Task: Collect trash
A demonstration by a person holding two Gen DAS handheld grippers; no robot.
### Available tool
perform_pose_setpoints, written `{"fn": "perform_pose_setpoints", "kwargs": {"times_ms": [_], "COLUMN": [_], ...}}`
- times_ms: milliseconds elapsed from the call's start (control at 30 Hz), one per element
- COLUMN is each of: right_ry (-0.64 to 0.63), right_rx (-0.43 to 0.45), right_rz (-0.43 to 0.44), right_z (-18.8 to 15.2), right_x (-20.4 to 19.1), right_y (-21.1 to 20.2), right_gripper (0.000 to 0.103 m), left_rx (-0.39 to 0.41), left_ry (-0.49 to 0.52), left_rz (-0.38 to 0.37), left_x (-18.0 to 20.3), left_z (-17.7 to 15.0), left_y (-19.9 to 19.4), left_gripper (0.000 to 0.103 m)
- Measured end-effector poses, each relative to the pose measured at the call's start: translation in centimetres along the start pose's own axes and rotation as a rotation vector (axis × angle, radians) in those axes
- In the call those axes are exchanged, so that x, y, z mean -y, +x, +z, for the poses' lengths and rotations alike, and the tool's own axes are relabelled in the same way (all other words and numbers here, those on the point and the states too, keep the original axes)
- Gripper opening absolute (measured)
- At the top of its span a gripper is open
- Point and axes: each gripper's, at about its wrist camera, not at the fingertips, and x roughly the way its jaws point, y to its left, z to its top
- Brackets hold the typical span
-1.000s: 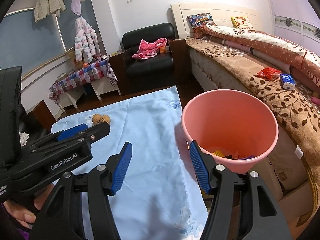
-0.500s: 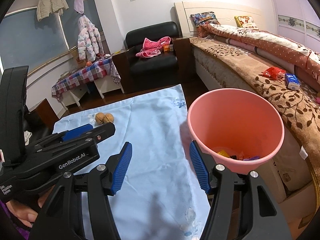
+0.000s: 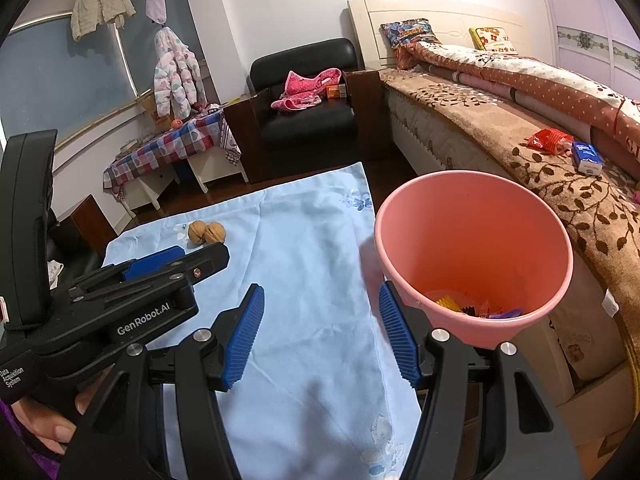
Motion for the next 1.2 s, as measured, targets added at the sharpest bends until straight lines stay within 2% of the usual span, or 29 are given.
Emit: {"fn": "perform_pose_setpoints", "kwargs": {"times_ms": [1200], "right_ry": [-0.002], "right_rx": [-0.008], "right_rz": [-0.006], "right_z": [-0.15], "right_x": [0.08], "right_y": [0.28], "right_gripper": [0.060], "left_rx": [-0.002], "left_ry": [0.000], "left_rz": [0.001], "left_x": [0.03], "left_z": [-0.01], "left_y": [0.06], "left_gripper": [0.052]}}
